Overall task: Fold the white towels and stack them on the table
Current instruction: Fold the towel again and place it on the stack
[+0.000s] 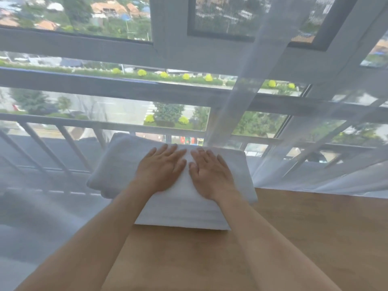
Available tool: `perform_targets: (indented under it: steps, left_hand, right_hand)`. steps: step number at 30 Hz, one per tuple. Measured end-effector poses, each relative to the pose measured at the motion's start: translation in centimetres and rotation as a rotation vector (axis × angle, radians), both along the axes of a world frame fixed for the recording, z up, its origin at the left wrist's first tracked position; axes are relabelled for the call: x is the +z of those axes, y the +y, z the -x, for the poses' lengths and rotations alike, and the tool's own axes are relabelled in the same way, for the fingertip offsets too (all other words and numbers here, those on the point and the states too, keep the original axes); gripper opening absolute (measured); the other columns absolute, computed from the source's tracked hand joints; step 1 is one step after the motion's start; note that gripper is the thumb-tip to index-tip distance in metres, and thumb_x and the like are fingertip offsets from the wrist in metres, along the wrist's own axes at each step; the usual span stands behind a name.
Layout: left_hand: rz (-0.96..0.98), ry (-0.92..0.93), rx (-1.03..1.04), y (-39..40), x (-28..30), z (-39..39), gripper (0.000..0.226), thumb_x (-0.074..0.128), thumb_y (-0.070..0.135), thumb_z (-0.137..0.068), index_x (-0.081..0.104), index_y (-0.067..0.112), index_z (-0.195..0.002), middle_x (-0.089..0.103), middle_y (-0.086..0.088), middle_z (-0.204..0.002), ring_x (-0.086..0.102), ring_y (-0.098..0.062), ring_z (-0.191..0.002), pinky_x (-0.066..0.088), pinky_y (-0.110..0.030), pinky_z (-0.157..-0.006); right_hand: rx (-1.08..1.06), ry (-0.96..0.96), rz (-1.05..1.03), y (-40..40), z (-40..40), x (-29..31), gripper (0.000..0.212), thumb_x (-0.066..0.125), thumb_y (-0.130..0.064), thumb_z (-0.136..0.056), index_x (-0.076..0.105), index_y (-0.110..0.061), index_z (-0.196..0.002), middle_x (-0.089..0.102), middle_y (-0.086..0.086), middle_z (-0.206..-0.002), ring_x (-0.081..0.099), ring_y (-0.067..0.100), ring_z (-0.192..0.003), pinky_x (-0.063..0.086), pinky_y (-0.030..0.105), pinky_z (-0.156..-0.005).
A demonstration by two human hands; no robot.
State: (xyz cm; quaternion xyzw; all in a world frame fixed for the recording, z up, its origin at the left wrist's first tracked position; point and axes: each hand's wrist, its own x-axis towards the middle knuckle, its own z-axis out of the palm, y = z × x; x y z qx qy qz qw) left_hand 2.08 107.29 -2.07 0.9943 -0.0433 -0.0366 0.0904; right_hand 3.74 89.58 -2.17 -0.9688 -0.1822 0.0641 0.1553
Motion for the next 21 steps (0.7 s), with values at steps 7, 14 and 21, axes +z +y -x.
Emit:
perform_targets:
  steps: [7, 14, 21]
  left_hand:
    - [-0.071, 0.019, 0.233, 9.6, -0.5, 1.0, 0.064, 0.014, 0.062, -0.099, 0.015, 0.037, -0.158, 0.005, 0.007, -0.169, 0.001, -0.02, -0.155, 0.008, -0.043, -0.124]
    - [-0.098, -0.103, 0.267, 5.6, 0.4, 2.6, 0.06, 0.021, 0.049, -0.104, 0.032, 0.023, -0.156, 0.021, -0.006, -0.167, 0.009, -0.026, -0.155, 0.005, -0.042, -0.125]
    - [0.048, -0.077, 0.098, -9.3, -0.2, 6.9, 0.073, 0.015, 0.06, -0.1, 0.014, 0.02, -0.161, 0.005, -0.002, -0.169, -0.004, -0.024, -0.156, -0.005, -0.042, -0.125]
  right_hand:
    - [-0.159, 0.018, 0.018, -3.6, -0.4, -1.2, 0.059, 0.011, -0.053, -0.102, 0.015, -0.036, -0.159, 0.008, -0.007, -0.168, 0.002, 0.014, -0.154, -0.003, 0.036, -0.124]
    - [-0.239, 0.111, 0.012, -6.9, 2.1, -0.2, 0.06, 0.012, -0.053, -0.104, 0.008, -0.033, -0.16, 0.0, -0.003, -0.169, -0.003, 0.022, -0.155, 0.004, 0.043, -0.125]
    - [-0.251, 0.24, -0.105, -14.4, 6.7, -0.9, 0.06, 0.02, -0.056, -0.104, 0.021, -0.03, -0.157, 0.005, -0.004, -0.168, 0.007, 0.018, -0.154, 0.016, 0.04, -0.12]
